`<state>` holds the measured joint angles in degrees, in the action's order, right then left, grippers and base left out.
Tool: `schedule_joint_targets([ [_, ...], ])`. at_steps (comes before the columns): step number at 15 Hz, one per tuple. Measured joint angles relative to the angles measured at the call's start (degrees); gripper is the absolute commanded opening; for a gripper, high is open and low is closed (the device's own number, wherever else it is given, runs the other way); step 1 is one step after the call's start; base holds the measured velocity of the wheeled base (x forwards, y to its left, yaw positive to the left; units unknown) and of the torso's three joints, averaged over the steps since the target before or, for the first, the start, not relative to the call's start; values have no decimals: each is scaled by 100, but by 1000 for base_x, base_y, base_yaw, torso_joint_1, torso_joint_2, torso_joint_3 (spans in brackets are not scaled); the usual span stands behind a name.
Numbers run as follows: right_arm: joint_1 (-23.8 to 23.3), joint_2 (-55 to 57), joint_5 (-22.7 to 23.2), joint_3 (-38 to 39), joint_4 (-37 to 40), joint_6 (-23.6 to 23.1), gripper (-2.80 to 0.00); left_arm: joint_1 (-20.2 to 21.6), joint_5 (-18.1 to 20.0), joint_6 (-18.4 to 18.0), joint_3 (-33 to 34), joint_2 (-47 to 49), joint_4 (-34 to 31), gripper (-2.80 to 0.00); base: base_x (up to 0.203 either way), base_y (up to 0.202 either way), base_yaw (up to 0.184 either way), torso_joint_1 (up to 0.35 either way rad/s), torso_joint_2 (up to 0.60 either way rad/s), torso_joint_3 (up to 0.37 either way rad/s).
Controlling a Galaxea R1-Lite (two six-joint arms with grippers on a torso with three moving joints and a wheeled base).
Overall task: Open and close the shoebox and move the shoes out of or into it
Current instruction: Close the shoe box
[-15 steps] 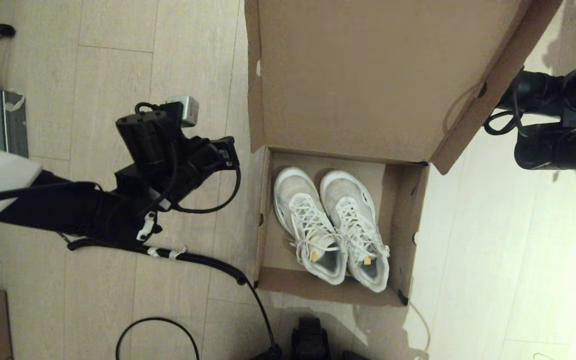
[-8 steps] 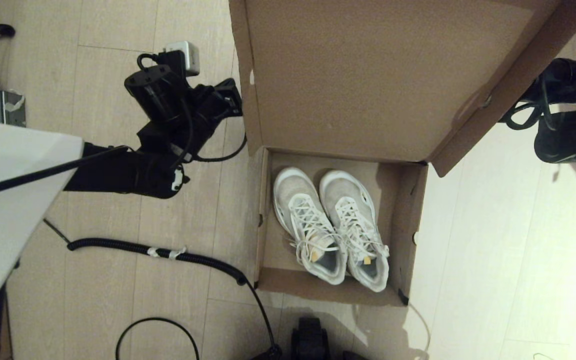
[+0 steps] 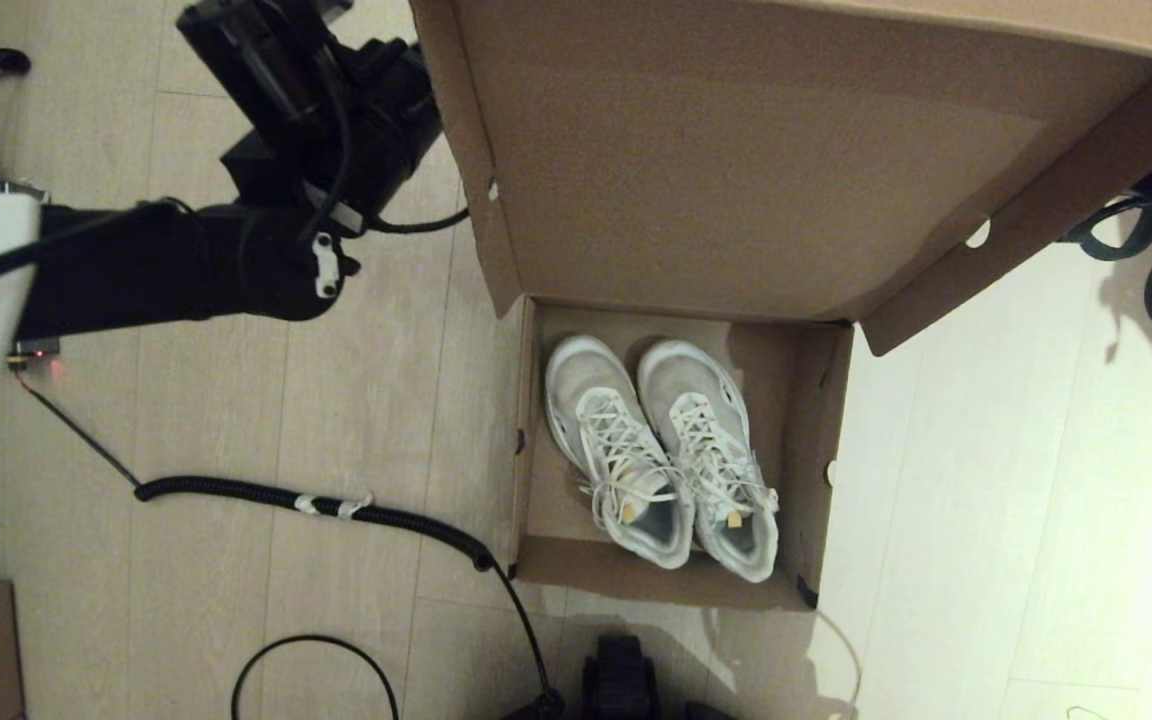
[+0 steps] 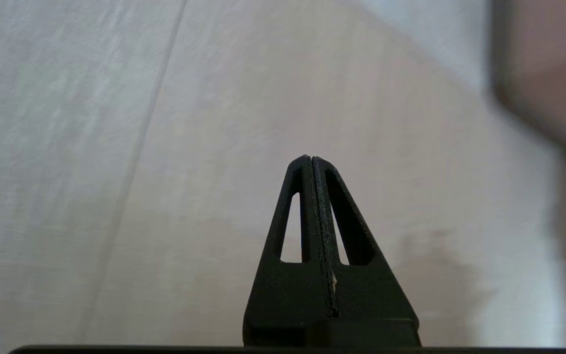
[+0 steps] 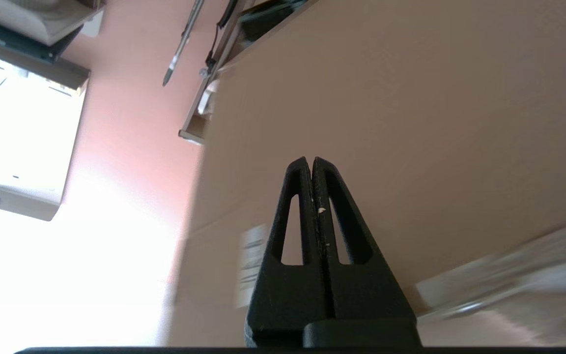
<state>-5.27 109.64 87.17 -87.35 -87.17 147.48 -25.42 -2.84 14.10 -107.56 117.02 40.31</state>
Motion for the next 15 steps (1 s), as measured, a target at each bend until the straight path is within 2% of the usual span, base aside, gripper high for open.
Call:
schedule_joint_targets([
  [2,0,-346,0,448,0,-84,-280,-209,1,242,13,-400,-370,-280,0,0,0,0,0,0],
  [4,-10,-727,-2,1034,0,-188,-280,-409,-3,274,157,-734,-483,-280,0,0,0,0,0,0],
  [7,-7,-1446,-2,2295,2,-628,-280,-699,-22,280,976,-1275,-503,-280,0,0,0,0,0,0],
  [11,-7,-2507,-2,3995,0,-1113,-280,-1113,-11,296,3091,-2193,-399,-280,0,0,0,0,0,0],
  [15,1,-3434,-2,5467,0,-1464,-280,-1563,21,274,5348,-3072,44,-280,0,0,0,0,0,0],
])
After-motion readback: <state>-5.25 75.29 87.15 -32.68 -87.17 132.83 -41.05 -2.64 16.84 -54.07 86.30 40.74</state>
